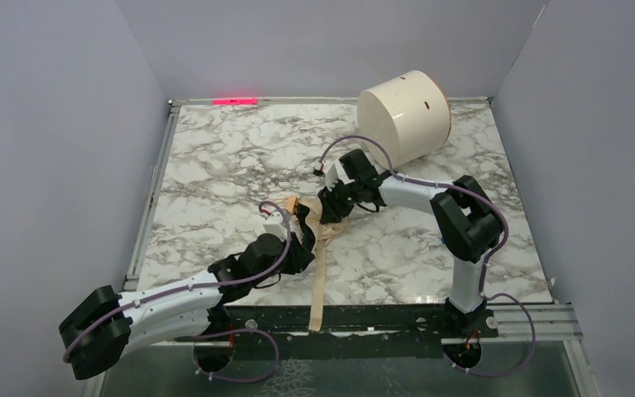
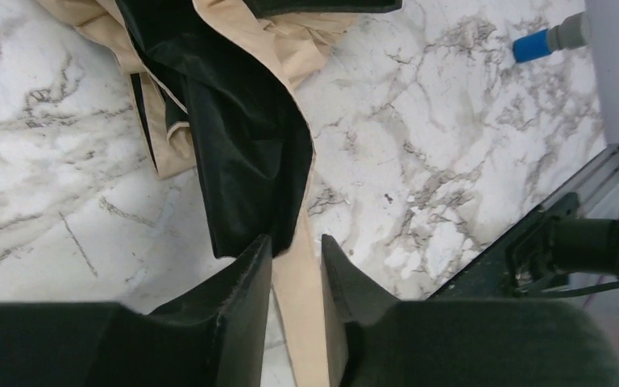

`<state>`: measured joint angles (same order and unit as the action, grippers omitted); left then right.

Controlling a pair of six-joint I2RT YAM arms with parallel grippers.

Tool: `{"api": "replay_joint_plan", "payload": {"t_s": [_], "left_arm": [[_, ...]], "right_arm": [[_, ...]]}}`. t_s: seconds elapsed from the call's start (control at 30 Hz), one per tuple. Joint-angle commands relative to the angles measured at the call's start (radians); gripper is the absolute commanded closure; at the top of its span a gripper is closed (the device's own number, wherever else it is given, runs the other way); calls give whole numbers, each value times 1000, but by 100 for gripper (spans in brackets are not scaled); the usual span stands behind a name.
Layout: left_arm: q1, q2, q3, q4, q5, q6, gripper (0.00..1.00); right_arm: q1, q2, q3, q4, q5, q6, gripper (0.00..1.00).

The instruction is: Put away the umbrella

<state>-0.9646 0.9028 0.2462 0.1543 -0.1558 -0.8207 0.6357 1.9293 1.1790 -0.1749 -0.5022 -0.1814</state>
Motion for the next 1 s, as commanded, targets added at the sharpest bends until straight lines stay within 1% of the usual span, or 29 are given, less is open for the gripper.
{"api": "replay_joint_plan", "payload": {"t_s": [0.0, 0.07, 0.1, 0.13, 0.2, 0.27, 0.33, 0.43, 0.5, 0.57, 0.63, 0.73, 0.8, 0.83, 0.93, 0.97], "left_arm": [[-10, -66, 58, -96, 13, 21, 64], [-10, -135, 105, -179, -28, 44, 52], [-10, -169, 131, -226, -66, 54, 48], [-10, -205, 164, -271, -111, 67, 47], [-8, -263, 227, -350, -220, 109, 45], [-7, -289, 291, -407, -316, 181, 45], [-2, -273, 354, -440, -391, 277, 45], [13, -210, 436, -486, -496, 399, 45], [37, -179, 465, -473, -533, 463, 42], [81, -157, 462, -413, -500, 534, 36], [150, -121, 462, -368, -417, 592, 33], [285, -54, 445, -312, -264, 663, 27], [373, -12, 430, -264, -137, 720, 25], [406, 12, 433, -246, -45, 748, 24], [465, 75, 446, -177, 120, 810, 22], [476, 94, 450, -161, 182, 853, 22]], "right_arm": [[-4, 44, -36, -79, 199, -50, 91], [0, 33, -55, -57, 213, -74, 90], [6, 25, -72, -40, 223, -101, 90], [14, 13, -94, -14, 234, -123, 90], [37, -16, -135, 45, 267, -165, 89], [61, -41, -162, 84, 289, -216, 88], [91, -64, -199, 128, 304, -292, 88], [139, -85, -247, 180, 365, -383, 87], [155, -98, -279, 226, 372, -412, 86], [170, -110, -321, 277, 379, -450, 86], [192, -120, -370, 341, 401, -500, 85], [222, -132, -434, 414, 437, -560, 84], [235, -141, -466, 452, 450, -577, 84], [241, -145, -482, 470, 453, -585, 84], [269, -157, -536, 545, 471, -644, 85], [283, -157, -553, 570, 483, -672, 85]]}}
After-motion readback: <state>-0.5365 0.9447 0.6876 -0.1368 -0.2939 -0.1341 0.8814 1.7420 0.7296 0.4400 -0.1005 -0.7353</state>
